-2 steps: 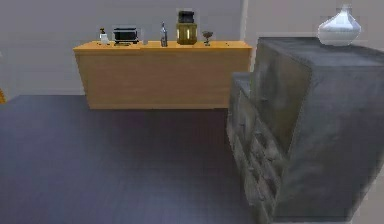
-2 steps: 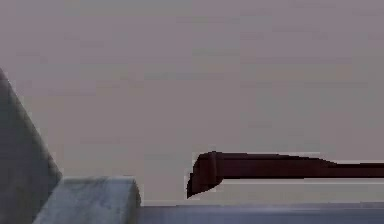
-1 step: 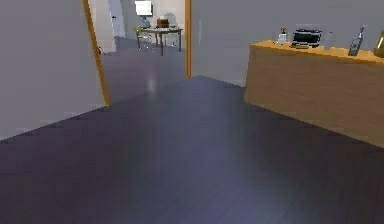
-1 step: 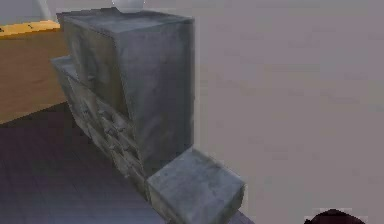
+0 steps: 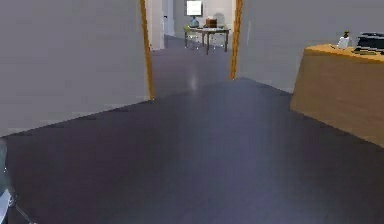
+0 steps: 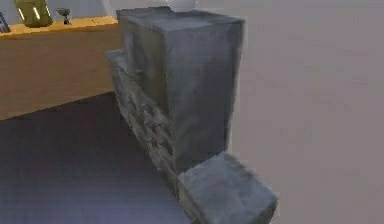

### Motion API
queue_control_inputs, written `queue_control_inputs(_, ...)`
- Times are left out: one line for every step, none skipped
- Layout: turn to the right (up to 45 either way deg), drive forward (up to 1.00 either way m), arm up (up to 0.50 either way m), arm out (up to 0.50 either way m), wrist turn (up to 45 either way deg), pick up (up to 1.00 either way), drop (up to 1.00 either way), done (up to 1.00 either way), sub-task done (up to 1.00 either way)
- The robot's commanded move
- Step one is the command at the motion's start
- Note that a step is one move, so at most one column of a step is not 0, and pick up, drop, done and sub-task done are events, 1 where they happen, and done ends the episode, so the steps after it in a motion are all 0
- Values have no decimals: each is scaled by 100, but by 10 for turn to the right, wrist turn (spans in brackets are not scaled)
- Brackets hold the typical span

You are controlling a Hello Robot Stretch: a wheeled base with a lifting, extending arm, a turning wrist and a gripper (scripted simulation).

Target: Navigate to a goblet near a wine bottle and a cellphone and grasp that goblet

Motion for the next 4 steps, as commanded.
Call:
queue_control_inputs(0,50,0,0,0,0,0,0,0)
queue_control_inputs(450,0,0,0,0,0,0,0,0)
queue_control_inputs(210,0,0,0,0,0,0,0,0)
queue_control_inputs(0,100,0,0,0,0,0,0,0)
